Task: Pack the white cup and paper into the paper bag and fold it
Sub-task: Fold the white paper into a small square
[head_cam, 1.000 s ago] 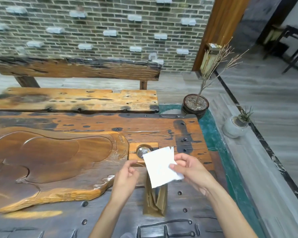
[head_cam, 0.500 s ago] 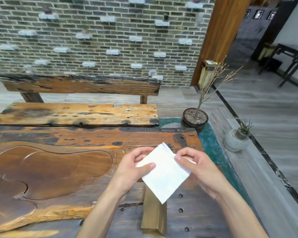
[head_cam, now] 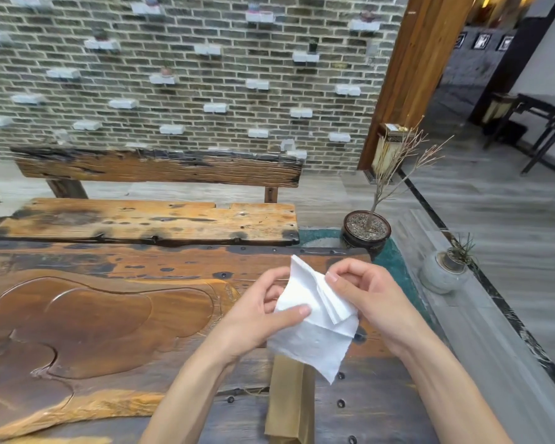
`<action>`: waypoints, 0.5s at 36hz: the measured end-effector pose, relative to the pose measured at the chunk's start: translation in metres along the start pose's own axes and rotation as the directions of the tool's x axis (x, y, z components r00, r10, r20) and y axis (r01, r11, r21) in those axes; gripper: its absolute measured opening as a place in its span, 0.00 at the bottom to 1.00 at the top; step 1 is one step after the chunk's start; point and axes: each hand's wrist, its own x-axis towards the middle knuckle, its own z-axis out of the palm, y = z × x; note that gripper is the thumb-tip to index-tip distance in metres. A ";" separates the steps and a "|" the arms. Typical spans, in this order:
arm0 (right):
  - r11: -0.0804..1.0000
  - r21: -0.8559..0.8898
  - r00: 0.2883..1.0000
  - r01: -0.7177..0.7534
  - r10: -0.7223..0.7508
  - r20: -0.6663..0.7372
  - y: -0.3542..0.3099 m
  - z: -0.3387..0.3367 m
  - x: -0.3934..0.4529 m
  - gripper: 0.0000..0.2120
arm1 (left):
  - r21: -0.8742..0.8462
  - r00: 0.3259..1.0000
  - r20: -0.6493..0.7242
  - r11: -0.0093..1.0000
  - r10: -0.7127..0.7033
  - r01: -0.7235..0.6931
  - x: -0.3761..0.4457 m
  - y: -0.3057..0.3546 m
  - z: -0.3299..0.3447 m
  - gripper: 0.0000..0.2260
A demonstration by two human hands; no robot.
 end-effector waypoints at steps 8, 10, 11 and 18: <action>0.986 0.123 0.993 -0.116 0.114 0.023 0.002 0.012 0.000 0.09 | -0.095 0.967 -0.219 0.984 0.129 -0.153 0.018 0.021 0.019 0.02; 0.978 0.163 0.991 -0.130 0.135 -0.020 0.006 0.013 -0.003 0.17 | -0.153 0.957 -0.262 0.974 0.126 -0.170 0.020 0.021 0.019 0.05; 0.979 0.163 0.991 -0.124 0.130 -0.024 0.008 0.012 -0.005 0.21 | -0.181 0.953 -0.279 0.968 0.121 -0.176 0.020 0.021 0.019 0.06; 1.000 -0.022 0.999 -0.011 0.010 -0.048 0.011 0.016 -0.015 0.11 | -0.232 0.924 -0.379 0.960 0.056 -0.153 0.030 0.017 0.016 0.10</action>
